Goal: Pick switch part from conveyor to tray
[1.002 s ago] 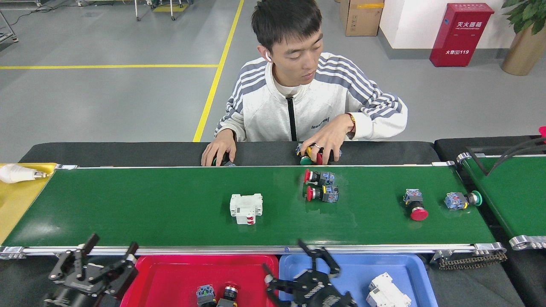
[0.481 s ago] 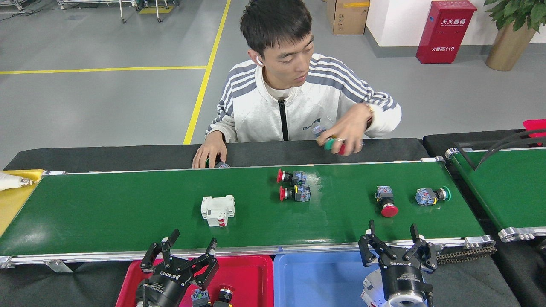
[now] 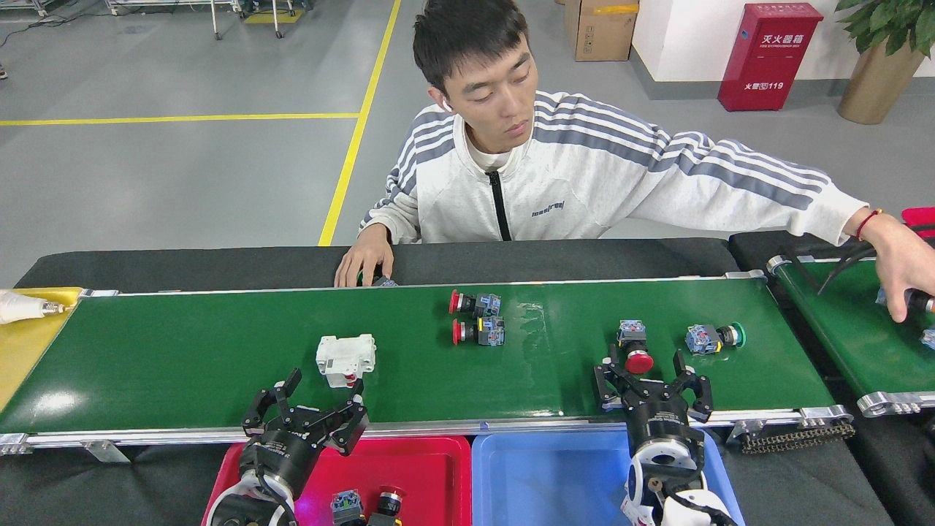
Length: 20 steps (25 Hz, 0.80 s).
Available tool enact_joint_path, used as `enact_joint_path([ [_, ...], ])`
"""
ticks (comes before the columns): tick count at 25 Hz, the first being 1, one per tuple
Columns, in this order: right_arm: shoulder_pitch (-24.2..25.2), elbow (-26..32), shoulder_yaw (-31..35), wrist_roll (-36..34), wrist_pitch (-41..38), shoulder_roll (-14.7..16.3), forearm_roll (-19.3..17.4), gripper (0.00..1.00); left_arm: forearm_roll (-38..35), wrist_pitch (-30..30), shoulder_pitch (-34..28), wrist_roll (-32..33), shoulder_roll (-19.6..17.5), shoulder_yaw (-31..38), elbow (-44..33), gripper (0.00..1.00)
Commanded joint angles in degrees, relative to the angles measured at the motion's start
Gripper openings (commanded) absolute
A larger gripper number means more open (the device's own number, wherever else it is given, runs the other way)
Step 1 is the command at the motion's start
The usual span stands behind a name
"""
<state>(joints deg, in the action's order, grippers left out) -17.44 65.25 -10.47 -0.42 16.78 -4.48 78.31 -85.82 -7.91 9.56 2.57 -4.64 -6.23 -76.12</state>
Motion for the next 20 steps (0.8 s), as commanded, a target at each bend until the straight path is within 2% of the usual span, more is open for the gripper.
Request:
enact_joint_path([
  [1,-1.89,-1.35,-0.43,-0.02,0.09,-0.53,-0.08,0.74,-0.05,0.7,1.95,-0.11,-0.46,0.16,0.71,1.0],
  [3,-2.68,-2.23,-1.83,-0.02,-0.08,-0.18,-0.08,0.27,-0.05,1.49,3.53,-0.11,-0.55,0.07,2.11,1.0],
  [5,-2.95,-2.32,-3.06,0.68,-0.08,0.09,-0.17,0.11,-0.05,2.28,4.94,-0.11,-0.55,0.07,4.14,1.0],
  [7,-2.86,-2.14,-3.24,1.3,-0.43,0.09,-0.08,0.05,-0.05,2.55,5.73,-0.11,-0.63,0.07,5.45,1.0],
  [10,-2.68,-1.0,-4.82,1.21,-0.87,0.09,-0.08,0.03,-0.05,2.64,6.08,-0.11,-0.72,0.34,6.68,1.0],
  [14,-0.22,3.57,-11.76,0.68,-5.62,1.84,-0.08,0.03,-0.05,4.22,7.4,-0.2,-0.72,0.42,8.88,0.96],
  [16,1.18,7.96,-13.87,0.68,-8.52,3.07,-0.08,0.03,-0.05,7.03,7.93,-0.2,-0.64,0.42,10.03,0.74],
  [19,3.99,15.26,-18.18,0.68,-17.92,3.69,0.01,0.04,0.12,8.0,8.01,-0.55,-0.55,0.69,10.38,0.41],
  [20,4.87,17.02,-19.76,0.77,-21.79,3.69,0.01,0.04,0.39,7.47,7.75,-0.64,-0.81,0.69,10.11,0.25],
])
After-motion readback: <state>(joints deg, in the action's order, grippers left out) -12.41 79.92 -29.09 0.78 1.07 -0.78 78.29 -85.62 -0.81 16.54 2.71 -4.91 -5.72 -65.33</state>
